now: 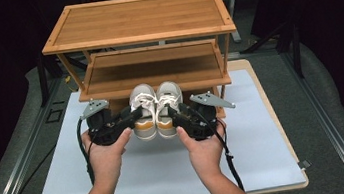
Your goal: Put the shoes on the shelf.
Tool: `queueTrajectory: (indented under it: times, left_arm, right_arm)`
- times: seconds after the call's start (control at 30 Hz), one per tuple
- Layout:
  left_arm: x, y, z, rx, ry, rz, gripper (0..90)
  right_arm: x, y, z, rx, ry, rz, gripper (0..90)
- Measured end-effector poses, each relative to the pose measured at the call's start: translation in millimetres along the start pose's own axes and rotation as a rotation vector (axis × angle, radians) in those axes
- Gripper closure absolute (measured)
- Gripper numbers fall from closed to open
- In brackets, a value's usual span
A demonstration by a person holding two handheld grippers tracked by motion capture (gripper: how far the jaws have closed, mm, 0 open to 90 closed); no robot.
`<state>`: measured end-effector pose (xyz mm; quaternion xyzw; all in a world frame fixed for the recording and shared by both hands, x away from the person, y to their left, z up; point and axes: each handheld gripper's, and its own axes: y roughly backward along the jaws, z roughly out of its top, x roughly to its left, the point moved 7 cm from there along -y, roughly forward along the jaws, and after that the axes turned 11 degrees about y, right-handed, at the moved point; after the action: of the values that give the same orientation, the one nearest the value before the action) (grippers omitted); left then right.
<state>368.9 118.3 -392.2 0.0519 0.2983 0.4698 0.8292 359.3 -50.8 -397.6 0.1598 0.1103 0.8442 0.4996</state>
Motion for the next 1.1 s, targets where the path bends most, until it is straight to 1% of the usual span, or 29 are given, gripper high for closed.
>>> queueTrajectory:
  times: [0.13, 0.17, 0.23, 0.3, 0.33, 0.37, 0.4, 0.43, 0.5, 0.53, 0.57, 0.6, 0.63, 0.67, 0.7, 0.73, 0.8, 0.83, 0.93, 1.0, 1.07, 1.1]
  left_arm:
    - [-1.1, -2.4, 7.1, -0.002, -0.005, 0.001, 60.0]
    - [-1.2, -2.9, 8.8, -0.002, -0.006, 0.002, 60.0]
    - [-0.5, -6.2, 14.0, -0.006, 0.003, -0.004, 60.1]
    - [0.2, -7.3, 16.0, -0.006, 0.010, -0.006, 60.1]
    - [1.2, -9.3, 18.7, -0.006, 0.013, -0.008, 60.1]
    - [1.9, -10.8, 20.8, -0.007, 0.016, -0.005, 60.1]
    - [3.4, -14.3, 24.3, -0.014, 0.019, -0.004, 60.1]
    - [3.4, -14.3, 24.3, -0.014, 0.019, -0.004, 60.1]
    - [5.5, -18.6, 28.9, -0.012, 0.021, -0.003, 60.0]
    - [6.6, -20.4, 31.8, -0.018, 0.029, -0.008, 60.0]
    - [7.4, -21.6, 33.9, -0.021, 0.037, -0.011, 60.0]
    - [9.2, -26.0, 39.1, -0.027, 0.040, -0.013, 60.0]
    - [9.2, -26.0, 39.1, -0.027, 0.040, -0.013, 60.1]
    - [10.0, -29.4, 41.7, -0.030, 0.038, -0.014, 60.1]
    - [10.6, -32.2, 43.5, -0.029, 0.041, -0.015, 60.1]
    - [11.5, -34.8, 45.4, -0.027, 0.040, -0.013, 60.1]
    - [13.0, -42.0, 49.3, -0.018, 0.032, -0.006, 60.1]
    - [13.0, -42.0, 49.3, -0.018, 0.032, -0.006, 60.1]
    - [15.6, -49.7, 54.5, -0.016, 0.036, -0.006, 60.1]
    - [16.6, -53.9, 57.9, -0.015, 0.030, 0.001, 60.1]
    - [18.4, -60.6, 62.0, -0.016, 0.040, 0.003, 60.2]
    - [18.4, -60.6, 62.0, -0.016, 0.040, 0.003, 60.2]
  right_arm:
    - [-1.7, -1.7, 4.6, -0.007, 0.015, -0.003, 58.6]
    - [-2.3, -1.9, 6.9, -0.001, 0.016, -0.002, 58.6]
    - [-3.6, -4.1, 14.7, -0.002, 0.033, -0.008, 58.6]
    - [-4.2, -4.7, 16.5, 0.001, 0.034, -0.016, 58.6]
    - [-4.7, -6.2, 18.8, 0.001, 0.038, -0.010, 58.6]
    - [-5.5, -8.0, 21.0, 0.006, 0.037, -0.009, 58.5]
    - [-7.7, -13.0, 24.5, -0.001, 0.035, -0.004, 58.6]
    - [-7.7, -13.0, 24.5, -0.001, 0.035, -0.004, 58.6]
    - [-11.3, -18.5, 27.6, -0.004, 0.036, -0.004, 58.6]
    - [-14.4, -22.8, 31.7, -0.006, 0.024, 0.004, 58.6]
    - [-14.4, -22.8, 31.7, -0.006, 0.024, 0.004, 58.6]
    - [-15.7, -27.1, 37.1, -0.014, 0.024, -0.001, 58.6]
    - [-15.7, -27.1, 37.1, -0.014, 0.024, -0.001, 58.6]
    - [-16.4, -27.9, 38.5, -0.005, 0.031, -0.005, 58.6]
    - [-17.5, -31.0, 41.5, -0.012, 0.036, -0.015, 58.7]
    - [-18.9, -33.0, 42.7, -0.004, 0.037, -0.019, 58.7]
    - [-25.0, -40.3, 44.9, 0.005, 0.028, -0.019, 58.7]
    - [-25.0, -40.3, 44.9, 0.005, 0.028, -0.019, 58.7]
    - [-29.6, -45.3, 46.7, 0.015, 0.027, -0.023, 58.7]
    - [-32.6, -50.5, 49.3, 0.008, 0.020, -0.024, 58.7]
    - [-37.5, -56.7, 54.5, 0.008, 0.022, -0.027, 58.8]
    - [-37.5, -56.7, 54.5, 0.008, 0.022, -0.027, 58.8]
